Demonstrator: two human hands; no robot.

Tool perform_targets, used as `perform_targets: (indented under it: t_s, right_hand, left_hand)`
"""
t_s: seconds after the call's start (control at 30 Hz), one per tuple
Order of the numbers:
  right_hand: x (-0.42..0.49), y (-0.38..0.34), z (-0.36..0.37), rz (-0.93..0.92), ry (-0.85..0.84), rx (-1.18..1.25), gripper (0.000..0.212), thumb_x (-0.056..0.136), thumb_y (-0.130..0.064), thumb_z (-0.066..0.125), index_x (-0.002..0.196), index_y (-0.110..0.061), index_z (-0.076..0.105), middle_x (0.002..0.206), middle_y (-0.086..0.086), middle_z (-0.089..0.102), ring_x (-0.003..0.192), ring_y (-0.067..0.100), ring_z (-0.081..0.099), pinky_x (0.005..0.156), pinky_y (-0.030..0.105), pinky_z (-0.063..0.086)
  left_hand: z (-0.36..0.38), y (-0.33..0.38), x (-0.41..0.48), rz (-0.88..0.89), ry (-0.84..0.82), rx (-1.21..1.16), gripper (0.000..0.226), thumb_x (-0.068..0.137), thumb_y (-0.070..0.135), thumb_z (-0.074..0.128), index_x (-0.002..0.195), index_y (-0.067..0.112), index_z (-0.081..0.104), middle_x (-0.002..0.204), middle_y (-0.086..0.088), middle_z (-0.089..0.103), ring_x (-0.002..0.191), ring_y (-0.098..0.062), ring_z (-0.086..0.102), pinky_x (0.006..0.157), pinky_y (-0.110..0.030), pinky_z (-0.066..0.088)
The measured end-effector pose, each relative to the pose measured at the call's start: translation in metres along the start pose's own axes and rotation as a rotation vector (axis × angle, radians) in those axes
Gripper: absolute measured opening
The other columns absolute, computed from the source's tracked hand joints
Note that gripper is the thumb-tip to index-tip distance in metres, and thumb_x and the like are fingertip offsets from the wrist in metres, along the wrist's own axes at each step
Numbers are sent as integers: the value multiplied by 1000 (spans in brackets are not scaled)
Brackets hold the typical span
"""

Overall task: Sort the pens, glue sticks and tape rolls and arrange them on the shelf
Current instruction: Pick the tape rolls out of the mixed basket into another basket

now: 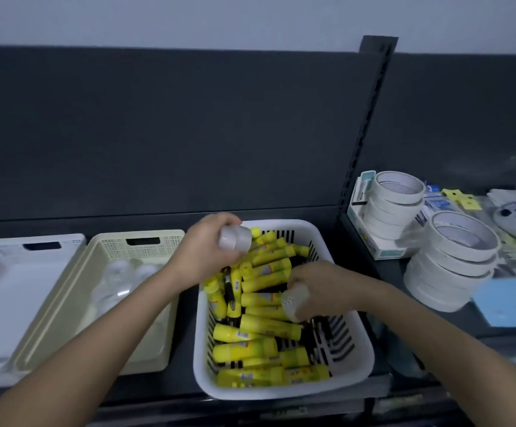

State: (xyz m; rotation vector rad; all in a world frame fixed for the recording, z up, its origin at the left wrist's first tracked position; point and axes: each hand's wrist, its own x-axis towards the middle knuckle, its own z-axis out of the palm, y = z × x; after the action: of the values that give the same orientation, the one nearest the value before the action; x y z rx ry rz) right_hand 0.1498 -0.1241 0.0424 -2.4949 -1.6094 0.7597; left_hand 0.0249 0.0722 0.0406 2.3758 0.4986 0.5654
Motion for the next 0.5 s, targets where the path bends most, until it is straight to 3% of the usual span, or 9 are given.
perform_targets:
  t_s: [0.17, 0.3, 0.4, 0.5]
  right_hand:
    - [20, -43, -4, -91, 256, 91, 46, 78, -30, 68, 122, -23, 55, 114, -7, 57, 91, 9, 50, 61, 16, 37]
    - [32, -91, -8, -182, 362, 109, 40, 78, -29, 67, 117, -23, 59, 108, -7, 59, 73, 5, 49, 54, 9, 35]
    - [48, -135, -2, -243, 375, 143, 32, 75, -30, 66, 106, -27, 59, 102, -8, 58, 87, 10, 53, 63, 17, 41]
    - [75, -172, 22, -239, 287, 93, 37, 76, -31, 64, 110, -26, 53, 105, -6, 52, 93, 13, 52, 71, 27, 48]
  left_hand:
    - [-36, -19, -22, -14, 48, 40, 34, 74, 11, 71, 105, 20, 61, 104, 7, 59, 94, -8, 53, 71, 1, 33]
    - [-73, -53, -45, -65, -10, 194, 38, 73, 14, 74, 109, 17, 60, 105, 6, 58, 95, -10, 51, 68, -9, 32]
    - [-97, -92, -70, -164, -163, 332, 44, 72, 18, 76, 112, 19, 58, 107, 8, 57, 94, -10, 51, 71, -17, 36]
    - [-107, -124, -92, -269, -277, 395, 49, 73, 18, 73, 119, 19, 55, 108, 5, 56, 93, -13, 53, 76, -25, 47]
